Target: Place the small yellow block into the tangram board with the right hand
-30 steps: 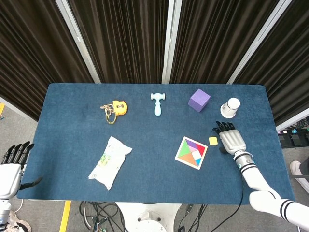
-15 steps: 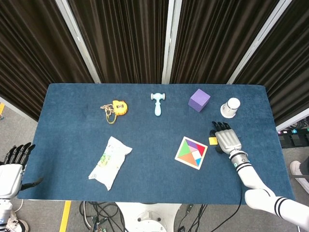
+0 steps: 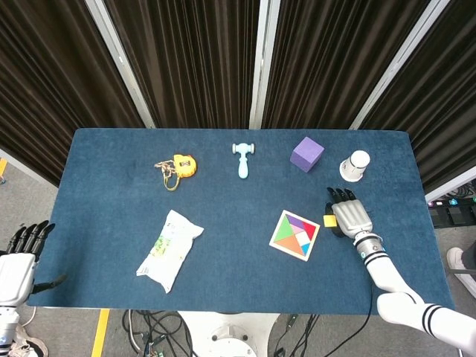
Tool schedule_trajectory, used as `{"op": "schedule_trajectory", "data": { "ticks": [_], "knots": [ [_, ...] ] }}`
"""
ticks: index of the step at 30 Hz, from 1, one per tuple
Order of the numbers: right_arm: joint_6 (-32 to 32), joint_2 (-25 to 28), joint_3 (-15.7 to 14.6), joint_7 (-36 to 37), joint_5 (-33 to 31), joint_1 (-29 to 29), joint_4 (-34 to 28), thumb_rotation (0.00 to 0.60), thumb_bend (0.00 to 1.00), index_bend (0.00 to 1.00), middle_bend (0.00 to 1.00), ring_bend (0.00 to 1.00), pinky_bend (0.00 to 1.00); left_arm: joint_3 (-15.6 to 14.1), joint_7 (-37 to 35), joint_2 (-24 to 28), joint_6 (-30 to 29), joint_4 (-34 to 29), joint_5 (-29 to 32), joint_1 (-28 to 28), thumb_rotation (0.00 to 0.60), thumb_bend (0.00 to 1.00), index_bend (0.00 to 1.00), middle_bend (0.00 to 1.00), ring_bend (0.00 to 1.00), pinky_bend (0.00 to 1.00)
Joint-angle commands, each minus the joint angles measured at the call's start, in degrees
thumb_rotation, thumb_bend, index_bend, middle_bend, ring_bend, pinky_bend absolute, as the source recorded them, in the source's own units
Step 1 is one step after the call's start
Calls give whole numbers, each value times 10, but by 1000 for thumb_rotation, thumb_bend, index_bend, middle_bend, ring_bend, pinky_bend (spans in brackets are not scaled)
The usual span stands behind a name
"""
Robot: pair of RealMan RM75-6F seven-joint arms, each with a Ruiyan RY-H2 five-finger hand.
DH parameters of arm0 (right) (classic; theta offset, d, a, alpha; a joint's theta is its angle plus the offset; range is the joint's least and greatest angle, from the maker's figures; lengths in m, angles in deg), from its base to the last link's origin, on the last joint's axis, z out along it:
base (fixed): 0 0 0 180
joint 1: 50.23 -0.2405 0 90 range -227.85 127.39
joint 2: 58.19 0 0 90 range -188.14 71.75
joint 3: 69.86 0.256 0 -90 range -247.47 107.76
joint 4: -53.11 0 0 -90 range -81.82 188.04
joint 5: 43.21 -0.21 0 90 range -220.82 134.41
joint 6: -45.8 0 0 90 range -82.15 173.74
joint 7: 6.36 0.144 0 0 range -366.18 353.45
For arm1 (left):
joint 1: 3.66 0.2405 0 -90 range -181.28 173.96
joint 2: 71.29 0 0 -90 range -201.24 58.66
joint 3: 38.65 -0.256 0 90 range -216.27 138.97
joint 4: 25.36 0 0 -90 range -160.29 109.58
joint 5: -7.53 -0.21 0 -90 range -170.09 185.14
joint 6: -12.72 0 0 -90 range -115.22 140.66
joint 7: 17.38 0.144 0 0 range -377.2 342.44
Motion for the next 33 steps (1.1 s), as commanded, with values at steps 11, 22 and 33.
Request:
{"op": "schedule_trajectory", "data": {
  "ticks": [11,22,33],
  "knots": [
    [34,23,1,27,32,9,-27,600,222,513,0,0,0,0,2,1,2,-2,0,-1,600,0,76,32,0,42],
    [40,57,-12,69,134,-11,-102,600,221,517,0,0,0,0,1,2,-3,-2,0,1,600,0,77,32,0,42],
    [27,24,-30,-3,103,-15,-117,600,218,517,0,0,0,0,-13,-3,-2,10,3,2,600,0,77,33,0,42]
  ]
}}
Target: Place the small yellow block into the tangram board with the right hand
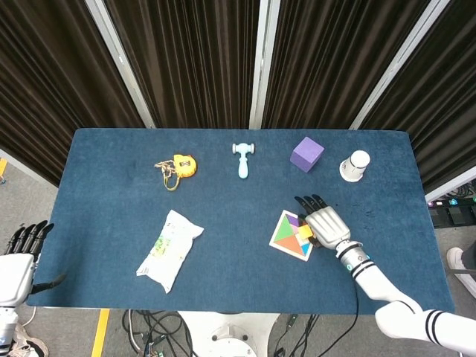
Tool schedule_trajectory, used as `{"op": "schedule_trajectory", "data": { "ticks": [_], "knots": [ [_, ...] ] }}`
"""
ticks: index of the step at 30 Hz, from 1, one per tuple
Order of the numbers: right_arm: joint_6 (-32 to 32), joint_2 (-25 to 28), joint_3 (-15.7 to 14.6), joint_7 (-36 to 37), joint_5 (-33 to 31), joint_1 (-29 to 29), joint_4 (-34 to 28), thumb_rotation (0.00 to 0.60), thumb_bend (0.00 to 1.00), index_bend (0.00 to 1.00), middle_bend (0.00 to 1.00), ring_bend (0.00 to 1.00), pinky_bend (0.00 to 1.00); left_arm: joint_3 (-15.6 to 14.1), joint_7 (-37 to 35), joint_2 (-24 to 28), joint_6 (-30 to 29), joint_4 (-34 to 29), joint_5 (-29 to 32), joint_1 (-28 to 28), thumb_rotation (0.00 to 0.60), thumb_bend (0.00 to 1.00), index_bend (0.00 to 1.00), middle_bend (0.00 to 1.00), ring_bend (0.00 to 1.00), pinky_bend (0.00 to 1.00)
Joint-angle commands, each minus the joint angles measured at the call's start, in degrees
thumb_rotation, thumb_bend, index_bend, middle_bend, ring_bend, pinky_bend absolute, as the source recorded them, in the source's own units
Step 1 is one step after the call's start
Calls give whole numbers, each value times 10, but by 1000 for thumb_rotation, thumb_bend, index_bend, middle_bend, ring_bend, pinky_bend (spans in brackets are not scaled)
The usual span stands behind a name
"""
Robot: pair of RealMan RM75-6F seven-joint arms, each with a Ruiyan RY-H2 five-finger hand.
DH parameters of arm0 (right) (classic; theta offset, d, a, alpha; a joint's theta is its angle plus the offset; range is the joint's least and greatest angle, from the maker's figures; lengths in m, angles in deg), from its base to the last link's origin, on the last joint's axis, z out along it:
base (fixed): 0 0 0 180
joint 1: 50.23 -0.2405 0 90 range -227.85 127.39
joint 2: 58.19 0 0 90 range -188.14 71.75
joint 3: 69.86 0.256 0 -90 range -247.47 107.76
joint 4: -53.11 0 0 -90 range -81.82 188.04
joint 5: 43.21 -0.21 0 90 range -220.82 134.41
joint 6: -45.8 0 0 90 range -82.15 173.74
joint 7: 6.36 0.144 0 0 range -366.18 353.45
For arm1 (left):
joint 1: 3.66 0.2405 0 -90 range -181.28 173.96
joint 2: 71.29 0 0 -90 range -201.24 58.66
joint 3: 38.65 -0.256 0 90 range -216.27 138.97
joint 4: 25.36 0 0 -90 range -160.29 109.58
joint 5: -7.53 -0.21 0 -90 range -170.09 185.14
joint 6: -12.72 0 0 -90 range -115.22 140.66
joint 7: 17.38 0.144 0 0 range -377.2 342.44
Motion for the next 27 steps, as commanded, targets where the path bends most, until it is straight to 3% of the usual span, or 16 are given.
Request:
{"op": "schedule_trajectory", "data": {
  "ticks": [1,17,27],
  "knots": [
    [-3,-9,-5,-18,-13,-1,-2,600,218,518,0,0,0,0,-3,0,0,2,1,1,600,0,77,32,0,42],
    [-2,-17,-5,-52,-48,-5,-8,600,206,492,0,0,0,-2,-11,-4,2,11,1,2,600,0,76,32,0,42],
    [-2,-17,-5,-51,-55,-7,-11,600,116,302,0,0,0,-1,-13,-4,1,12,2,2,600,0,76,33,0,42]
  ]
}}
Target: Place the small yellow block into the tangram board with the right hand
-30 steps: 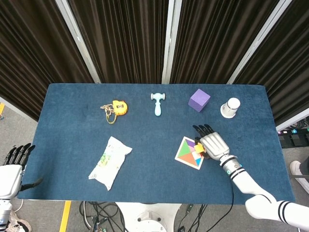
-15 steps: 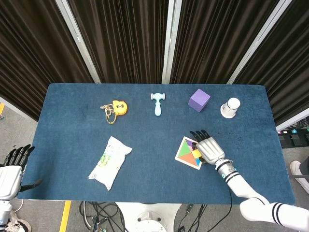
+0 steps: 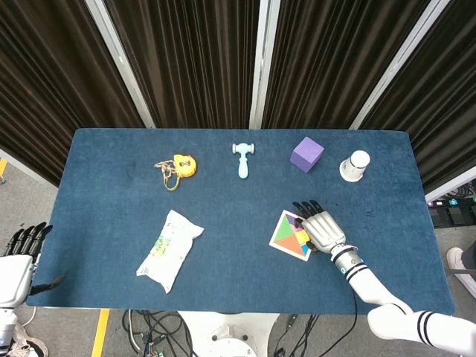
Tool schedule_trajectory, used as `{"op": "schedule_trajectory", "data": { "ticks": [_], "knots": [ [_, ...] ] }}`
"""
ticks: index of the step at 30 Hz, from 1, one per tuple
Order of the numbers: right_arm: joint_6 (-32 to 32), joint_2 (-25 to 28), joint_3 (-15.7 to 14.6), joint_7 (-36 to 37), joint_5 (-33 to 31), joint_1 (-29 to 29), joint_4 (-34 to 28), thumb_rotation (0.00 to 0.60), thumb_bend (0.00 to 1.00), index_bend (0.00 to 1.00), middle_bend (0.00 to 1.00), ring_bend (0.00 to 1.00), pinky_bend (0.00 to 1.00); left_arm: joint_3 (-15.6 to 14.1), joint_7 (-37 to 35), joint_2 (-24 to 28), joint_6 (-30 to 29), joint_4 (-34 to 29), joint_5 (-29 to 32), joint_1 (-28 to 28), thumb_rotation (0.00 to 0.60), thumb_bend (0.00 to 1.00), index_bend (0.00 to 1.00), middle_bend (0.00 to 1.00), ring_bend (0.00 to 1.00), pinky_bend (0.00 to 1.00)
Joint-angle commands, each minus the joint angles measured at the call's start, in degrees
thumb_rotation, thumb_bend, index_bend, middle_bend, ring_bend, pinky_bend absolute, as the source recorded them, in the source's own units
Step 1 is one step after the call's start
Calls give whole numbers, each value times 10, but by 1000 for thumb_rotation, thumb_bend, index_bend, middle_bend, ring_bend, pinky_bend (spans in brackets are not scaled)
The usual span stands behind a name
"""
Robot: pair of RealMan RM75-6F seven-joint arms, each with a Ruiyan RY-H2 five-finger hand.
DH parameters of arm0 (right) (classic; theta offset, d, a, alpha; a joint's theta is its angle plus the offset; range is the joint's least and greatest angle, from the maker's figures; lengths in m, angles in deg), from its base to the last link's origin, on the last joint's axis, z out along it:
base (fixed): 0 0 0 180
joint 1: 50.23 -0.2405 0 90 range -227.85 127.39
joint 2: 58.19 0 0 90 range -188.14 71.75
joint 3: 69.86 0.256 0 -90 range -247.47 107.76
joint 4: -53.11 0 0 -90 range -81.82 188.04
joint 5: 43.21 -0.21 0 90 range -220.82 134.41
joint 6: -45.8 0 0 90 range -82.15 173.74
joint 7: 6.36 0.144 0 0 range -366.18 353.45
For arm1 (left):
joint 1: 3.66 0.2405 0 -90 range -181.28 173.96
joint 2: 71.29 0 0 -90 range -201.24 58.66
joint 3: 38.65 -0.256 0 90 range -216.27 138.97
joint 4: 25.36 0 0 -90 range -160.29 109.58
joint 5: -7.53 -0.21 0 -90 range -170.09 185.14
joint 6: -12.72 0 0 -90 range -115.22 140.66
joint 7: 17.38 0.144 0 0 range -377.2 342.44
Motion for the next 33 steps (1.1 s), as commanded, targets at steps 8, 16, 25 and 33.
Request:
{"op": "schedule_trajectory", "data": {
  "ticks": [8,16,25,33],
  "knots": [
    [18,13,5,19,11,5,-14,600,110,289,0,0,0,0,0,1,0,0,-1,0,600,0,77,32,0,42],
    [-1,28,9,55,7,1,-26,590,252,285,0,0,0,0,-3,1,0,-1,0,0,600,0,76,33,0,42],
    [2,46,-6,59,16,9,-41,429,418,307,0,0,0,0,-3,0,2,0,-1,-1,600,0,76,32,0,42],
    [-11,42,-14,59,4,11,-35,384,513,310,0,0,0,0,-2,0,2,0,0,-1,600,0,77,33,0,42]
  ]
}}
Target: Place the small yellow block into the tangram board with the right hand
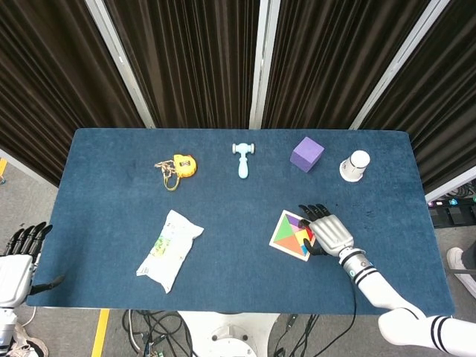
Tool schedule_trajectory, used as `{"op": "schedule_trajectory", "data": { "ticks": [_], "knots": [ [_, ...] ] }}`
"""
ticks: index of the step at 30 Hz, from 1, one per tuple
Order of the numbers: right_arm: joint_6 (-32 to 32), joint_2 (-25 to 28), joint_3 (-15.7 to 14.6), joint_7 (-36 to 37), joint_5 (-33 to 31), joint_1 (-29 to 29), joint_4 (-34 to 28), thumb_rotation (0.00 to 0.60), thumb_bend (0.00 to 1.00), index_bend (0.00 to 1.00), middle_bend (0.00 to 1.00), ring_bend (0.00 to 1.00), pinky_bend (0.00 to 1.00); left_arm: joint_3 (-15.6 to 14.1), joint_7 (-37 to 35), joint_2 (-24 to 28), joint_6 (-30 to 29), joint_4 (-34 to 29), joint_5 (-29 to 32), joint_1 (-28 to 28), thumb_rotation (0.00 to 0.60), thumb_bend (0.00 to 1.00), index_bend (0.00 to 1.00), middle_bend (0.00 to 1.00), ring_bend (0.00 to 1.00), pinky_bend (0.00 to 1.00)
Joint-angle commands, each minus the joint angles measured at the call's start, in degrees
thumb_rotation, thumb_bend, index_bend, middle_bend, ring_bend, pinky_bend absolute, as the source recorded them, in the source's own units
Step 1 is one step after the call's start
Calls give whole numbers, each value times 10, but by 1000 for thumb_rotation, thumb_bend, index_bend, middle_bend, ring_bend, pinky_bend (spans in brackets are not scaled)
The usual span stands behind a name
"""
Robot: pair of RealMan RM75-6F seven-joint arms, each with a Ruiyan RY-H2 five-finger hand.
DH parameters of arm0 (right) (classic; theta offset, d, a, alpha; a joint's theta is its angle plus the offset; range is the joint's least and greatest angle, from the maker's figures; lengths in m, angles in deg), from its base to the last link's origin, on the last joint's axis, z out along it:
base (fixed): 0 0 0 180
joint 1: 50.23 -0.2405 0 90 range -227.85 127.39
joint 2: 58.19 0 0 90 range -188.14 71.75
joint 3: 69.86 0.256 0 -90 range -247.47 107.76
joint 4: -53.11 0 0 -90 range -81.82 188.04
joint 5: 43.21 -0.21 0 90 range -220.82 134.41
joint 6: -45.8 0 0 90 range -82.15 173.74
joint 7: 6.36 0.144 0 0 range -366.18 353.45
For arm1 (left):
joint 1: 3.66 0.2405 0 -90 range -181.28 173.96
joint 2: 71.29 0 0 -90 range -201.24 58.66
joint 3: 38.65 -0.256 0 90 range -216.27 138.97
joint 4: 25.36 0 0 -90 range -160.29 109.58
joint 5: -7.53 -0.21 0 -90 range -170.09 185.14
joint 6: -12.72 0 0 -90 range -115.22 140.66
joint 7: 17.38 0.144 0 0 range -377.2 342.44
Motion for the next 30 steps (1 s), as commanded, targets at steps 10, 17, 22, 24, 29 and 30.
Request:
{"op": "schedule_trajectory", "data": {
  "ticks": [10,17,22,24,29,30],
  "knots": [
    [6,0,-6,-8,2,3,-8,383,520,346,0,0,0,0,0,-1,1,1,0,0,600,0,76,32,0,42],
    [14,-1,-6,-10,1,7,-11,383,520,366,0,0,0,-1,1,-2,1,2,0,0,600,0,76,32,0,42],
    [44,19,0,4,19,18,-32,386,508,360,0,0,0,0,1,0,-1,0,-1,0,600,0,76,32,0,42],
    [78,42,-2,8,34,35,-53,405,482,304,0,0,0,1,1,1,-3,-1,-1,1,600,0,76,32,0,42],
    [245,95,-32,18,114,130,-89,519,306,6,0,0,0,3,2,4,-9,-7,-1,3,600,0,76,32,0,42],
    [295,98,-44,21,136,162,-81,544,269,0,0,0,0,4,3,5,-11,-9,-2,3,600,0,77,32,0,42]
  ]
}}
